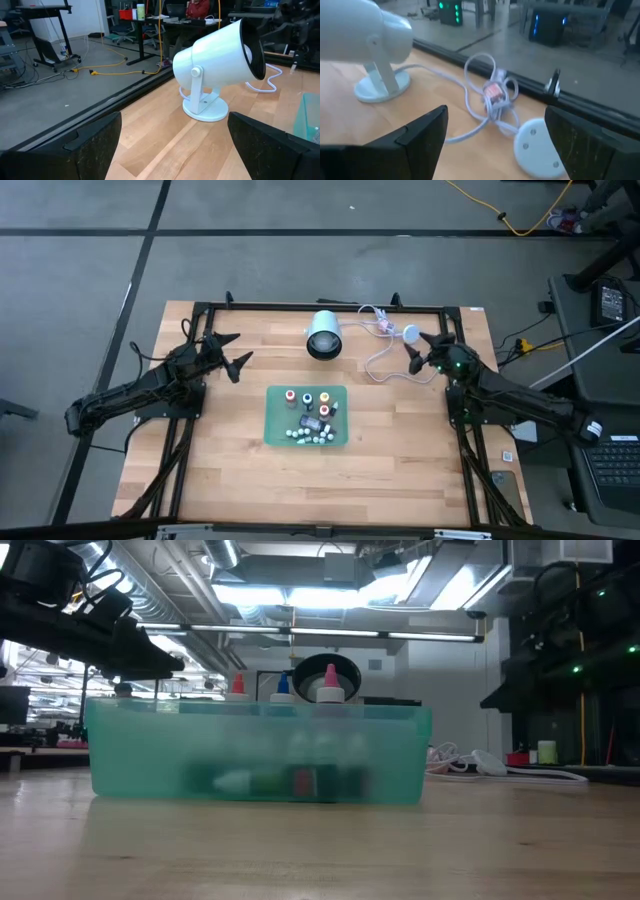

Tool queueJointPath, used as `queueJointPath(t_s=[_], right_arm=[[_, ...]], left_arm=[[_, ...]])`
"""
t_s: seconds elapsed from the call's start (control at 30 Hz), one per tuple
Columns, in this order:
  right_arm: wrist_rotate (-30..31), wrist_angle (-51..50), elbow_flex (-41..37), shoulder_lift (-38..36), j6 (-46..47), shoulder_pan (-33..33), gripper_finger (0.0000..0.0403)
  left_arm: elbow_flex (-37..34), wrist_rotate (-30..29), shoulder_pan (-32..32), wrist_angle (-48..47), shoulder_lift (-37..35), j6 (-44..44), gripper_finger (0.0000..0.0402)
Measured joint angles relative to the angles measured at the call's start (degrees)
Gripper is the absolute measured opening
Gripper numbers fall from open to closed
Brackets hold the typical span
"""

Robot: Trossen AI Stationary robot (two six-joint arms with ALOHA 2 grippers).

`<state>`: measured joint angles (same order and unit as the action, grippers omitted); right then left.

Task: Pick & Place food coloring
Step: Return to Home Position

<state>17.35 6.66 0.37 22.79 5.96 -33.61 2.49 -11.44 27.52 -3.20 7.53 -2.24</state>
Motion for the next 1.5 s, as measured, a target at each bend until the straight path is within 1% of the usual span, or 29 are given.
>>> queueJointPath(t_s=[0.07, 0.17, 0.33, 0.8, 1.5], right_arm=[[-0.04, -0.72, 0.0, -2.39, -1.33, 0.01, 0.0333], [-0.43, -3.13, 0.02, -5.99, -0.73, 0.0, 0.0333], [-0.47, -2.92, 0.02, -11.22, -0.33, 0.0, 0.0333], [-0.47, -2.73, 0.02, -22.82, -0.34, 0.02, 0.0333], [-0.47, -2.76, 0.02, -22.71, -0.36, 0.02, 0.0333]], left_arm=[[0.01, 0.0, 0.01, 0.0, 0.02, 0.0, 0.0361], [0.0, 0.0, 0.0, 0.0, 0.02, 0.0, 0.0361], [-0.01, 0.0, 0.01, 0.0, 0.02, 0.0, 0.0361], [0.01, 0.0, -0.01, 0.0, 0.0, 0.0, 0.0361], [0.01, 0.0, -0.01, 0.0, 0.01, 0.0, 0.0361]])
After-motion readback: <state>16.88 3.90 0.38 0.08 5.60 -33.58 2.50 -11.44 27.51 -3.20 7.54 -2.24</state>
